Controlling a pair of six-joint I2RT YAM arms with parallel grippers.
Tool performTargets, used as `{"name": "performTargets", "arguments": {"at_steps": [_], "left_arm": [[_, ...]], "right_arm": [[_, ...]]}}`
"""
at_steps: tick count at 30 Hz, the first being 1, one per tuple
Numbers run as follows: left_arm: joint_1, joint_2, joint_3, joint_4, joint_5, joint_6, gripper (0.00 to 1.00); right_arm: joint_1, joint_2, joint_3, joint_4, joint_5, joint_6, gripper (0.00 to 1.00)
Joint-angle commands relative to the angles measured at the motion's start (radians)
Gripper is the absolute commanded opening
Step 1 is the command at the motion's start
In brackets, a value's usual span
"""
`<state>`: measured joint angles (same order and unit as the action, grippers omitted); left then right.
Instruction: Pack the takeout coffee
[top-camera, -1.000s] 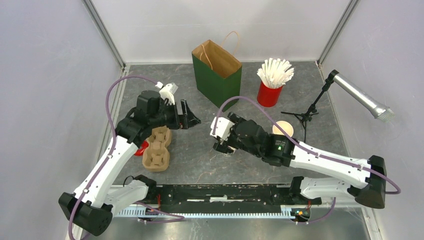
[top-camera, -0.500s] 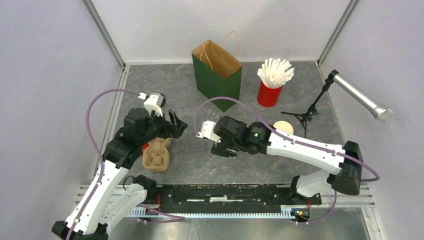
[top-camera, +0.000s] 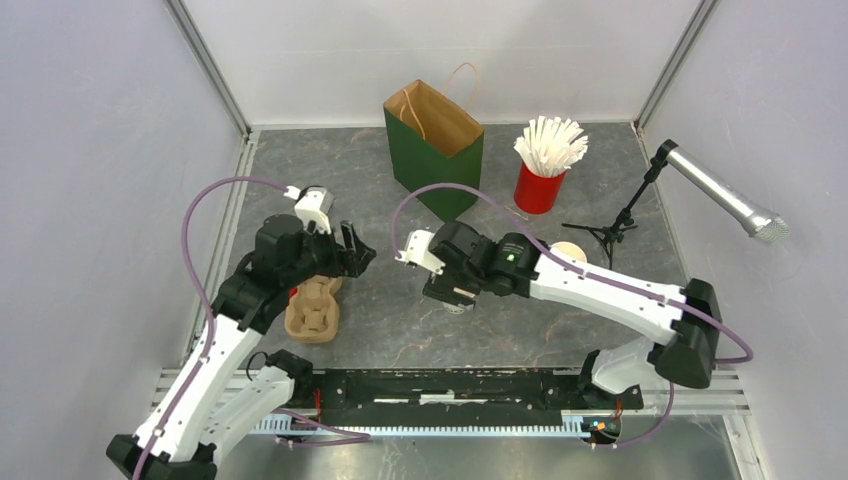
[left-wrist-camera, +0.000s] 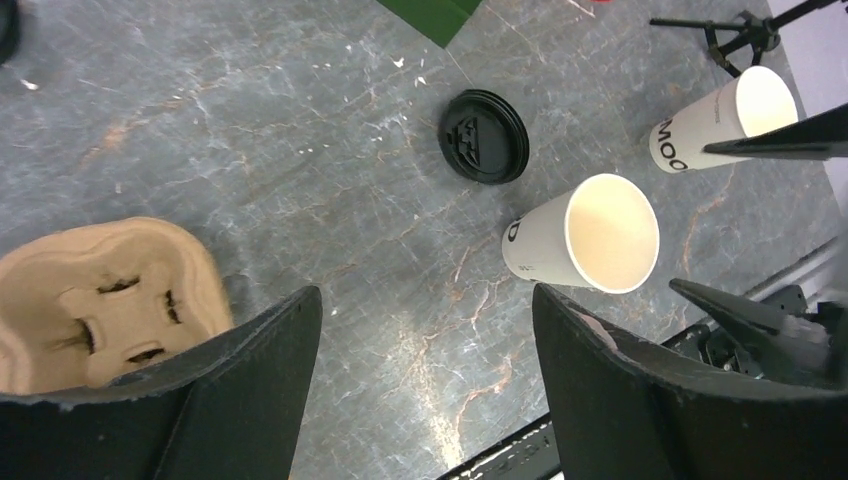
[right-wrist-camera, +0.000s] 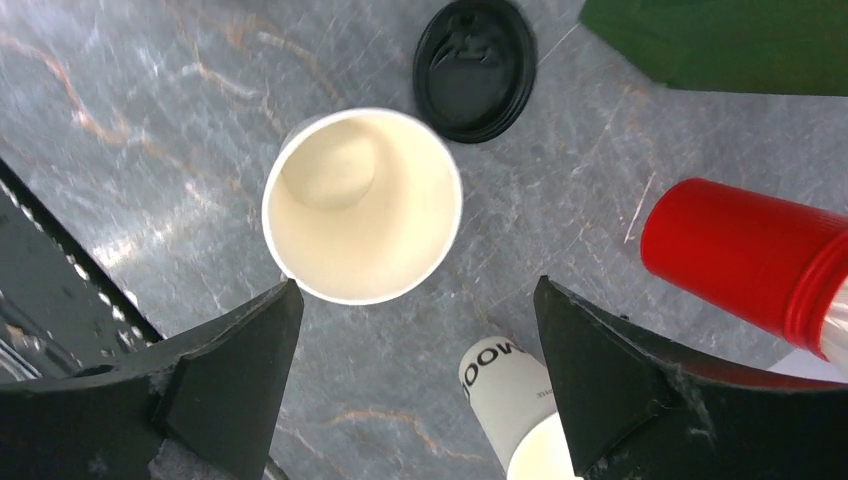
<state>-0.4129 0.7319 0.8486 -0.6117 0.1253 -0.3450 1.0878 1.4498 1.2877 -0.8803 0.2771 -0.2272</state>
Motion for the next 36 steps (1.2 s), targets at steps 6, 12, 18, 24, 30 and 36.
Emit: {"name": "performTargets", "arguments": {"at_steps": [6, 12, 18, 24, 30, 36], "left_arm": [[-0.008, 0.373, 0.142, 0.091, 0.109, -0.087, 0.70], [-0.084, 0.621, 0.150, 0.301, 0.061, -0.197, 0.62], [-0.164, 0.827, 0.174, 0.470, -0.004, -0.254, 0.61], [-0.209, 0.989, 0.221, 0.550, -0.035, -0.283, 0.57], [-0.222, 1.064, 0.240, 0.552, -0.102, -0.286, 0.51], [-0.229, 1.109, 0.244, 0.532, -0.148, -0.281, 0.47]], "right_arm": [[-0.019, -0.351, -0.167, 0.355, -0.046, 0.120, 0.93], [-0.019, -0.605, -0.331, 0.603, -0.166, 0.137, 0.97], [-0.018, -0.796, -0.436, 0.733, -0.174, 0.113, 0.98], [-0.018, -0.886, -0.463, 0.730, -0.162, 0.095, 0.98], [-0.019, -0.928, -0.470, 0.703, -0.162, 0.073, 0.98], [-0.018, -0.933, -0.473, 0.680, -0.168, 0.058, 0.98]]}}
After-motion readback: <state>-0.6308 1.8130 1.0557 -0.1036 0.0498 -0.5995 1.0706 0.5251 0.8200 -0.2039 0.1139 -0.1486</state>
